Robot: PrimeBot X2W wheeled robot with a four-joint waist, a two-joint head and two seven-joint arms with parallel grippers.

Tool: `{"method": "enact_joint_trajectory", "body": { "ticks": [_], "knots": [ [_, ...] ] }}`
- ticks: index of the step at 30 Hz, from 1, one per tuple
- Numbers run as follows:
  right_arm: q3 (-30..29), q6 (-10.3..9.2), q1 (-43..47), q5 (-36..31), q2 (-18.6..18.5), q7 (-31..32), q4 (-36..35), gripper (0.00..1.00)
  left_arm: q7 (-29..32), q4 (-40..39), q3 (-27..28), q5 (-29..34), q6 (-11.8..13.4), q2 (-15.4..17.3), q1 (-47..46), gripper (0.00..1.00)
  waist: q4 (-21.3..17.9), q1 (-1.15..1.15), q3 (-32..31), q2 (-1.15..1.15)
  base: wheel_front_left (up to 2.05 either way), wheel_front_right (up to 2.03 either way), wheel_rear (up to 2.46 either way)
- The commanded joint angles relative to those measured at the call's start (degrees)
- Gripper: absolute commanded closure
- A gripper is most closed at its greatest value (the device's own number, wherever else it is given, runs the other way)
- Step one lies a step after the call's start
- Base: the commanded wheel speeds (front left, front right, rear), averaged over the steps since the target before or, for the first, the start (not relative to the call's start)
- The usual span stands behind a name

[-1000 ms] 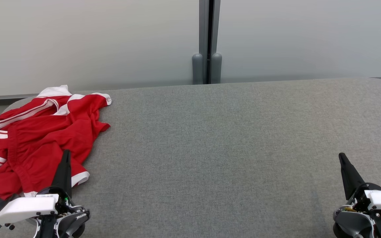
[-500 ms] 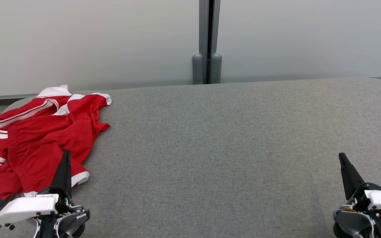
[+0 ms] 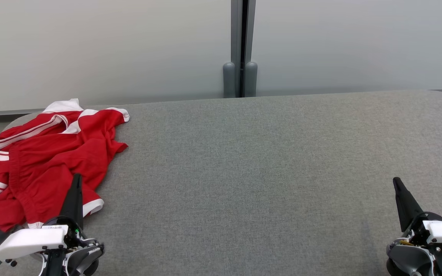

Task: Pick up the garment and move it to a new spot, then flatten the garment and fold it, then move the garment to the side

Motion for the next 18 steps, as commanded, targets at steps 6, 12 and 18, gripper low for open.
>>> {"method": "enact_joint_trajectory", "body": {
  "ticks": [6, 12, 18],
  "knots": [
    [-0.05, 0.03, -0.29, 0.09, -0.5, 0.13, 0.11, 1.0, 0.13, -0.17, 0.24, 0.02, -0.24, 0.32, -0.71, 1.0, 0.0, 0.0, 0.0, 0.0, 0.0, 0.0, 0.0],
    [-0.05, 0.03, -0.29, 0.09, -0.5, 0.13, 0.11, 1.0, 0.13, -0.17, 0.24, 0.02, -0.24, 0.32, -0.71, 1.0, 0.0, 0.0, 0.0, 0.0, 0.0, 0.0, 0.0],
    [-0.05, 0.03, -0.29, 0.09, -0.5, 0.13, 0.11, 1.0, 0.13, -0.17, 0.24, 0.02, -0.24, 0.32, -0.71, 1.0, 0.0, 0.0, 0.0, 0.0, 0.0, 0.0, 0.0]
  ]
}}
